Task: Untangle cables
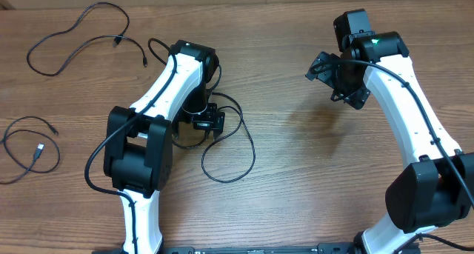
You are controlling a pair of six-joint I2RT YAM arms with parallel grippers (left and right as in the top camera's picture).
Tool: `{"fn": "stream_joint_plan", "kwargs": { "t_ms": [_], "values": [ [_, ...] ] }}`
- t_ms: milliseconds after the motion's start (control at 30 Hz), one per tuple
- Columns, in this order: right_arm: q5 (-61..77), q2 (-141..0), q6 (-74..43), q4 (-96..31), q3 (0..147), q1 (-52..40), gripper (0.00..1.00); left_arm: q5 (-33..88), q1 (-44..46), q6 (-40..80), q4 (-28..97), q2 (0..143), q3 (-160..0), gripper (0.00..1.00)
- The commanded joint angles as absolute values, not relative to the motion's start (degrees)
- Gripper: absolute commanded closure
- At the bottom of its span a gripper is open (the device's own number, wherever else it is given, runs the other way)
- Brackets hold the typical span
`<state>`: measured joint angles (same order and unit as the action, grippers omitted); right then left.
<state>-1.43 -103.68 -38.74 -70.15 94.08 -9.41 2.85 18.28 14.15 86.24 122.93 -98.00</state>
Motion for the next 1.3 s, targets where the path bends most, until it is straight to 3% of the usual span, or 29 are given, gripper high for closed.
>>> {"fn": "stream_joint_plan", "kwargs": {
  "t_ms": [0,300,800,1267],
  "values": [
    [-1.3,-103.6,-38.5,-70.1,94.0,-9.2,0.0,7.8,18.4,12.8,86.5,123.6,-99.1,0.0],
    [-1.3,-103.6,-38.5,-70.1,94.0,-9.3,0.0,11.6,18.4,12.9,82.7,123.6,-99.1,0.01],
    [-1.3,-103.6,-38.5,-70.1,94.0,-9.3,0.0,11.6,18.4,12.9,58.4,123.6,-99.1,0.0],
    [-1.3,-103.6,-38.5,-70.1,94.0,-9.2,0.0,11.6,18.4,12.9,56.3,123.6,-99.1,0.0]
  ]
}}
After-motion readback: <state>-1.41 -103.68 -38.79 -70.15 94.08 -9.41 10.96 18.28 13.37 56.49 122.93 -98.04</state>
